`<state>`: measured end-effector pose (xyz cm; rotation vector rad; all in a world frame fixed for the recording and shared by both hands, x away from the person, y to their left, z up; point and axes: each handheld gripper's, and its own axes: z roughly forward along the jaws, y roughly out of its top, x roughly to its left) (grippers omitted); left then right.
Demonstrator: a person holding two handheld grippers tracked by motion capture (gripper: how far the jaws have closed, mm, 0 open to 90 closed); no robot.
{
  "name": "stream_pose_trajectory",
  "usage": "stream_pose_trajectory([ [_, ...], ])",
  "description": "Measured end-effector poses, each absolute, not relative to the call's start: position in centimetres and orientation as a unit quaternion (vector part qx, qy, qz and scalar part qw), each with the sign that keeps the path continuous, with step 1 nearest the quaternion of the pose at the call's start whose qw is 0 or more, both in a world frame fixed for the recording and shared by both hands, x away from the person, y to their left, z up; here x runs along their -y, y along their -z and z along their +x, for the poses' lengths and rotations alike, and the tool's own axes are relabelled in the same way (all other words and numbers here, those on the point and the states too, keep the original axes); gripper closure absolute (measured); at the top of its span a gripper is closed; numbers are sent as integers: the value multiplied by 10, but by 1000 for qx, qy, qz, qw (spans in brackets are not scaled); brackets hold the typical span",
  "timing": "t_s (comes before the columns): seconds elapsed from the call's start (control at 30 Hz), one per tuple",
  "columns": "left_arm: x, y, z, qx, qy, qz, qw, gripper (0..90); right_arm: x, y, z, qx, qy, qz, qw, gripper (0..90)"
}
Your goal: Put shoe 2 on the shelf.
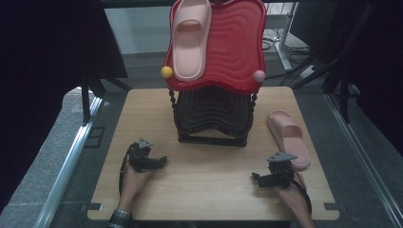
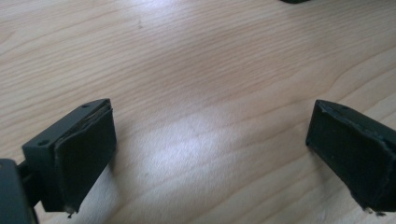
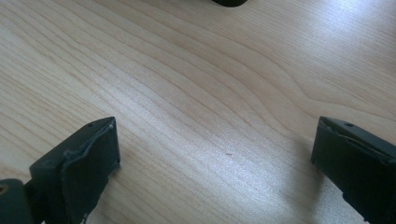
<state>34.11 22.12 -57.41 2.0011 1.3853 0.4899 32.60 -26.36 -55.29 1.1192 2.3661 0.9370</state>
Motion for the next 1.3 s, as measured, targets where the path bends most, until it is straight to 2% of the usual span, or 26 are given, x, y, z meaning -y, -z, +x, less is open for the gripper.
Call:
stream_pose_trajectory([
  [0.2, -222, 574, 339, -529, -184, 762, 325, 27, 261, 549, 325, -839, -333, 394, 177, 8],
  [0.5, -222, 574, 337, -532, -186, 760, 324, 32, 270, 524, 325, -823, -349, 407, 187, 3],
  [0.6, -222, 574, 337, -532, -187, 760, 324, 36, 283, 512, 331, -808, -360, 427, 184, 52],
  [0.87, -221, 574, 336, -534, -188, 758, 324, 43, 315, 496, 341, -776, -377, 456, 217, 150],
  [1.3, -221, 574, 335, -534, -188, 758, 324, 43, 351, 499, 361, -743, -367, 504, 244, 190],
])
